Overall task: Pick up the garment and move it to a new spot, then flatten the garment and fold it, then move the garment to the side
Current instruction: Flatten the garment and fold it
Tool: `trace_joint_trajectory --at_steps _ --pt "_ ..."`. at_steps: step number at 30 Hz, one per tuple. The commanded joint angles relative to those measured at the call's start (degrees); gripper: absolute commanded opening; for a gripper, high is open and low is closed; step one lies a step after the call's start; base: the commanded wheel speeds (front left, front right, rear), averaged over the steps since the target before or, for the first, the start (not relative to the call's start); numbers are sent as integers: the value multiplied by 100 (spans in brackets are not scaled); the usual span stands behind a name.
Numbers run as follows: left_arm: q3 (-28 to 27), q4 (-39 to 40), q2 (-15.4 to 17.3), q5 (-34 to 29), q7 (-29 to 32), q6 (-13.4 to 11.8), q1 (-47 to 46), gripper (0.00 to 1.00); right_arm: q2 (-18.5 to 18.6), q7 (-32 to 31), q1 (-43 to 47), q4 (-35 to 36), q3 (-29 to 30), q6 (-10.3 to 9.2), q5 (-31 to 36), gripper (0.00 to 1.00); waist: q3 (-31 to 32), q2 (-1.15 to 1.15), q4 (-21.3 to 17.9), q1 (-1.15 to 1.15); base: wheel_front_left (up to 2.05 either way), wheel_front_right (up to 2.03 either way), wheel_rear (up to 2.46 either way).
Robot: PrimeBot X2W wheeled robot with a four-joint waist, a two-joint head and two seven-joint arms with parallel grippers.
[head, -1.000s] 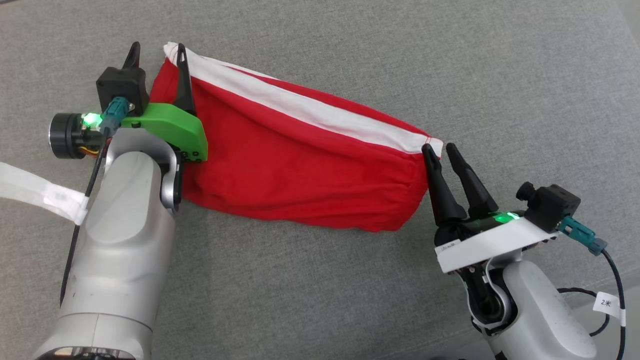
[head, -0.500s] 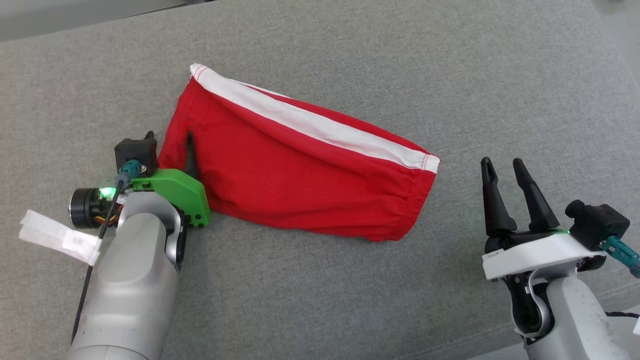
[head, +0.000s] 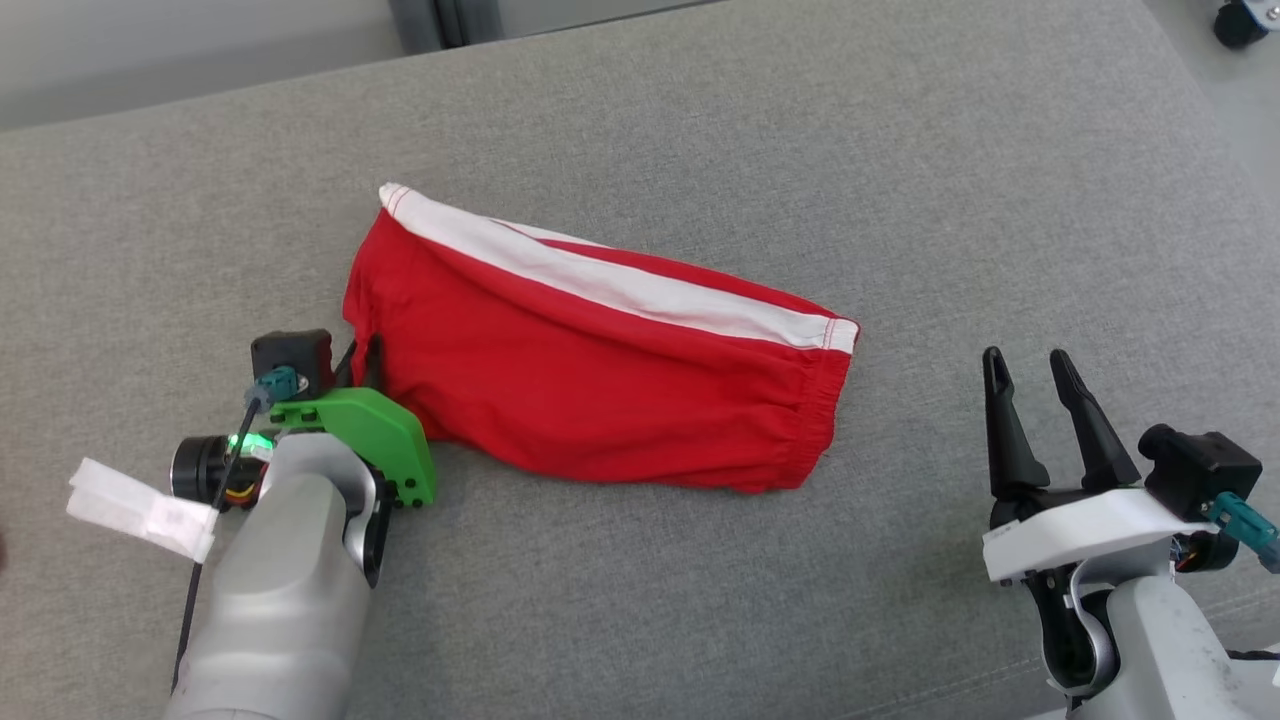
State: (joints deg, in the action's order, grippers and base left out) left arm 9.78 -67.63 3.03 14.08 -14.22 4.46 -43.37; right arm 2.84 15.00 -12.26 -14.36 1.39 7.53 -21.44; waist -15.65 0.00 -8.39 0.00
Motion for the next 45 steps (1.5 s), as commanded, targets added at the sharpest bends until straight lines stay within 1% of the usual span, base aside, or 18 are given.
trace_joint_trajectory --at_steps 1,7,13,16,17,18,19,24,28,33,39,41,44,45 --pt "-25 -21 43 49 -35 -54 193 0 19 26 91 -44 29 -9 74 100 218 0 153 0 0 0 0" --pt "-164 306 18 253 -96 -122 759 0 18 26 308 -209 21 -9 241 100 616 0 494 0 0 0 0" --pt "-302 1024 7 432 -98 -264 1570 0 19 26 462 -364 -53 -9 340 100 899 0 839 0 0 0 0" --pt "-232 1461 5 570 -99 -345 1974 0 21 26 503 -440 -123 -9 363 100 992 0 988 0 0 0 0" --pt "-176 1632 3 604 -99 -376 2106 29 19 26 509 -466 -150 -9 390 100 1019 0 1043 0 0 0 0" --pt "-148 1767 4 627 -100 -415 2203 76 19 26 501 -481 -187 -9 412 100 1031 0 1075 0 0 0 0" --pt "-101 1932 4 650 -99 -473 2318 100 19 26 481 -506 -231 -9 452 100 1043 0 1125 0 0 0 0" --pt "179 2635 0 844 -93 -708 2725 100 20 26 190 -625 -589 -9 712 100 1037 0 1304 0 0 0 0" --pt "463 2974 2 924 -93 -824 2912 100 24 25 -147 -939 -922 -9 810 100 997 0 1452 0 0 0 0" --pt "765 3176 1 991 -93 -913 2933 100 24 19 -673 -1800 -1082 -9 848 100 916 0 1653 0 0 0 0" --pt "1016 3337 -1 1025 -93 -963 2766 100 21 18 -1133 -3075 -956 -9 909 100 744 0 1862 0 0 0 0" --pt "1052 3421 -1 1004 -93 -978 2729 100 24 18 -1222 -3371 -949 -9 808 100 674 0 1902 0 0 0 0" --pt "1092 3506 -1 1000 -93 -988 2726 100 17 5 -1226 -3608 -1183 -9 573 100 598 0 1934 0 0 0 0" --pt "1103 3527 -1 1006 -93 -982 2729 100 12 -11 -1199 -3642 -1310 -8 422 92 582 0 1939 0 0 0 0"
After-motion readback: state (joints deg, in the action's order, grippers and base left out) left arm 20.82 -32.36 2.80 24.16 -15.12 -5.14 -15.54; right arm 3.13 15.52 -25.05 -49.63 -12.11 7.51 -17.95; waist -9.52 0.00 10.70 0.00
